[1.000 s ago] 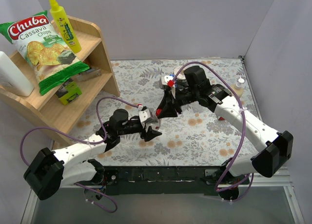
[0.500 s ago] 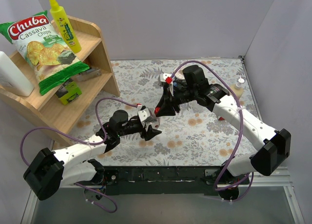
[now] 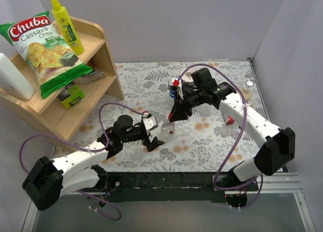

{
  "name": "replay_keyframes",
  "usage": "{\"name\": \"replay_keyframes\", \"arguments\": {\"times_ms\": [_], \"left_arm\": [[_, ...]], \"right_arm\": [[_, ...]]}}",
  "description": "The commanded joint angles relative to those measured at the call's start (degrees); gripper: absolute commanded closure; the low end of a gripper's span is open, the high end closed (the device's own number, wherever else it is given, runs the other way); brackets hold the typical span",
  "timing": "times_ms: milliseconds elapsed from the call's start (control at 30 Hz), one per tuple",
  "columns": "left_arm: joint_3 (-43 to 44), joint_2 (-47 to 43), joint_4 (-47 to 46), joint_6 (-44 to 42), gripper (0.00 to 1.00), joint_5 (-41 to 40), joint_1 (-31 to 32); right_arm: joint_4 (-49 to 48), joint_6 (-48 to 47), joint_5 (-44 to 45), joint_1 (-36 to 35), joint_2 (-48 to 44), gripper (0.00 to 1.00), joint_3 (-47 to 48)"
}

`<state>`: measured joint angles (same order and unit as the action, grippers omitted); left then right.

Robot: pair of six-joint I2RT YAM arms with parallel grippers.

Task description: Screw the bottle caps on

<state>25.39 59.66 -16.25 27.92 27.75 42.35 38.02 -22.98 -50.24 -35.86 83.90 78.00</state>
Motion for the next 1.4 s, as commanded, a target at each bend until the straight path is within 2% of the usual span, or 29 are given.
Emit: {"name": "replay_keyframes", "arguments": {"times_ms": [0,100,233,367,533,733,867,933,967,1067,1367], "left_arm": [[-1.2,-2.3,13.3,-8.1,0.02,-4.2,-0.5],[-1.6,-5.2,20.2,-10.2,0.02,-4.7,-1.1],[-1.2,-7.5,22.6,-9.8,0.02,-5.1,-1.2],[-0.3,-6.0,22.4,-9.2,0.02,-5.8,-1.6],[-0.2,-5.1,20.8,-8.1,0.02,-4.4,-2.5],[0.2,-4.6,21.2,-8.1,0.02,-3.8,-2.8],[0.4,-4.3,21.3,-8.3,0.02,-3.3,-3.0],[0.5,-4.0,21.4,-8.4,0.02,-2.9,-3.1],[0.5,-3.8,21.5,-8.5,0.02,-2.9,-3.1],[0.6,-3.8,21.6,-8.6,0.02,-2.3,-3.3],[0.2,-3.8,21.5,-8.9,0.02,-1.1,-3.7]], "right_arm": [[5.8,-6.9,4.3,3.9,-1.1,0.99,1.9],[4.3,-10.0,6.5,5.4,-0.8,0.99,0.6],[0.4,-12.3,11.4,5.7,0.4,0.99,-1.1],[-2.2,-15.0,16.0,5.7,-0.1,0.99,-3.5],[-3.0,-15.8,17.0,5.7,-0.6,0.97,-6.5],[-5.1,-14.8,18.5,5.7,-2.8,0.82,-10.7],[-5.1,-14.6,18.6,5.7,-3.7,0.64,-13.0],[-5.4,-14.4,18.8,5.7,-3.9,0.62,-13.2],[-5.5,-14.4,18.9,5.7,-3.9,0.54,-13.3],[-5.6,-14.5,19.0,5.7,-4.2,0.46,-13.1],[-5.4,-14.7,19.3,5.7,-3.4,0.43,-12.0]]}}
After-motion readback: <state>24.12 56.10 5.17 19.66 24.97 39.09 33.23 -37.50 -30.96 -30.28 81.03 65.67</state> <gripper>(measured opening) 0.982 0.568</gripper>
